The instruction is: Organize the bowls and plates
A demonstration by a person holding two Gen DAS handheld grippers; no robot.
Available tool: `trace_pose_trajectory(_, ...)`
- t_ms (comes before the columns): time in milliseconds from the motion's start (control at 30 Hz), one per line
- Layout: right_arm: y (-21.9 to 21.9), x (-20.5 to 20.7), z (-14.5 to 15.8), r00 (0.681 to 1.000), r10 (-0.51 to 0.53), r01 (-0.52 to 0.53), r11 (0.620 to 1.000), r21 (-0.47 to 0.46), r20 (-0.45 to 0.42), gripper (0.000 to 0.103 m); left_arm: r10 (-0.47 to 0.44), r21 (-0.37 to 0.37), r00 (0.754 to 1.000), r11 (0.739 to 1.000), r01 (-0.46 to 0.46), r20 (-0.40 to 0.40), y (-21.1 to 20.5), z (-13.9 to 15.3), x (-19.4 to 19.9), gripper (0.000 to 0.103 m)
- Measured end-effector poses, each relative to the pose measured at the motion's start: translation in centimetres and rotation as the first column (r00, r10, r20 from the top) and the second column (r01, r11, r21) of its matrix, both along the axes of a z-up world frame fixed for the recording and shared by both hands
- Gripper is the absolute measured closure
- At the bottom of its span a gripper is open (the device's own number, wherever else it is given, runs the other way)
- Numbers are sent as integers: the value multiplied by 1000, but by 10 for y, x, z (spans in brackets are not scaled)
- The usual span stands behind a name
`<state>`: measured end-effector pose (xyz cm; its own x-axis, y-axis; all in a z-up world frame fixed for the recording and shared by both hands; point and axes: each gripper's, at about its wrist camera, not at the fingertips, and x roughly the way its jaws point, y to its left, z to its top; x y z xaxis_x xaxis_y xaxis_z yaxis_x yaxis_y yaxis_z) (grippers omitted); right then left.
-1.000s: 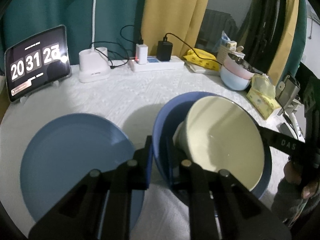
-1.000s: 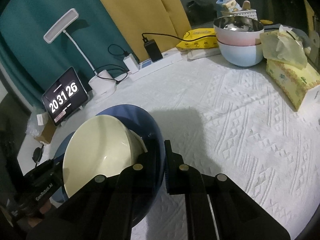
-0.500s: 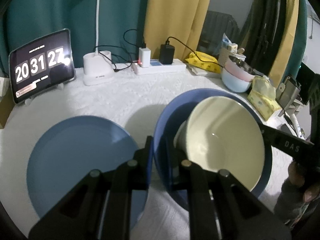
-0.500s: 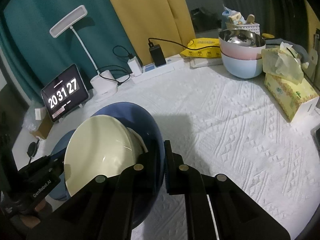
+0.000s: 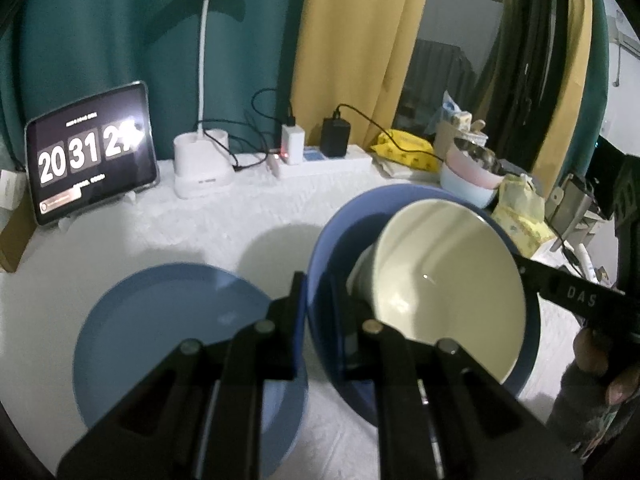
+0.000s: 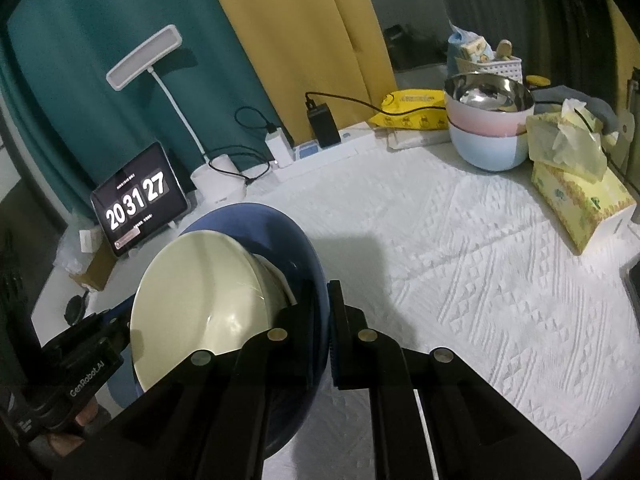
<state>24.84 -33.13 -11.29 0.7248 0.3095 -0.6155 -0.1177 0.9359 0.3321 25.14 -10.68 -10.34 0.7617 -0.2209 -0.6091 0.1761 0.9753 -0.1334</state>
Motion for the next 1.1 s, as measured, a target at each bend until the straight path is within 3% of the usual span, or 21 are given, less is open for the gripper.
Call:
trace_pose_trajectory(400, 23, 2, 19, 999, 32, -31, 999, -17, 31, 95, 30, -34, 999, 999, -29, 29, 27, 14, -4, 93)
trace_pose_trajectory(1100, 106, 18, 37, 993, 114, -111, 991, -74, 38, 95, 133, -109, 990, 986, -127, 48, 110, 17, -12, 93)
